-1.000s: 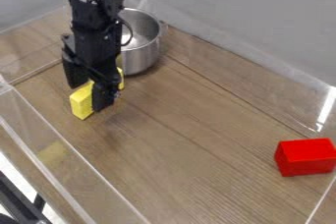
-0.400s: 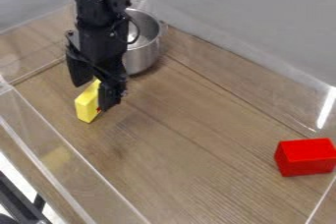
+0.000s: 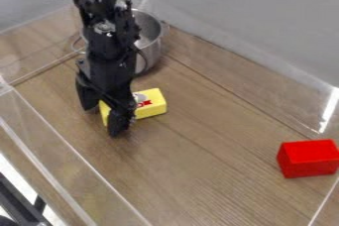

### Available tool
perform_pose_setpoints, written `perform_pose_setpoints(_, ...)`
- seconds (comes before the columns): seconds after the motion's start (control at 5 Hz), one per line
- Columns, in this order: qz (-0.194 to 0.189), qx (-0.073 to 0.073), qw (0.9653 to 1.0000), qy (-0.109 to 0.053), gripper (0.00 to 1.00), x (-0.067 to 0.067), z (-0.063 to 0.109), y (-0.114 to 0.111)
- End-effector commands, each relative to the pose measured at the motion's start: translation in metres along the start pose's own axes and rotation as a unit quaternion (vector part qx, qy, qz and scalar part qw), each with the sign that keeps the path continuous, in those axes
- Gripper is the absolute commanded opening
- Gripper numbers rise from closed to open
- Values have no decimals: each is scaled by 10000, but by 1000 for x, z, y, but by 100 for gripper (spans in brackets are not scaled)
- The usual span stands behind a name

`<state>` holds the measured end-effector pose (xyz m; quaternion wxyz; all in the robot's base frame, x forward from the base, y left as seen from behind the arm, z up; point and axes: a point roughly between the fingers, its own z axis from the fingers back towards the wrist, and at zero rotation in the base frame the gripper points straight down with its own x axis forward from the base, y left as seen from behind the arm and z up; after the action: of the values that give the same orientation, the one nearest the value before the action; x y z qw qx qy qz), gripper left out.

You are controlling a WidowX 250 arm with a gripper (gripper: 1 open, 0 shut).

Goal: Put butter into the silver pot

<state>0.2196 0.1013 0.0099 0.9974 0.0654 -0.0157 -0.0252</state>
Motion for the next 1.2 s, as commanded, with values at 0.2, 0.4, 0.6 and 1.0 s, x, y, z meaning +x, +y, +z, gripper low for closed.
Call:
perform_pose_setpoints(0.2, -496, -15, 9987, -84, 0, 10, -6, -3)
perform_pose_setpoints(0.4, -409, -17, 9991, -98, 0, 14, -6, -13)
perform_pose_setpoints(0.6, -283, -9, 9995, -118, 0, 20, 0, -22)
perform_pose_setpoints(1.0, -223, 16, 9997, -40, 0, 9, 12, -21)
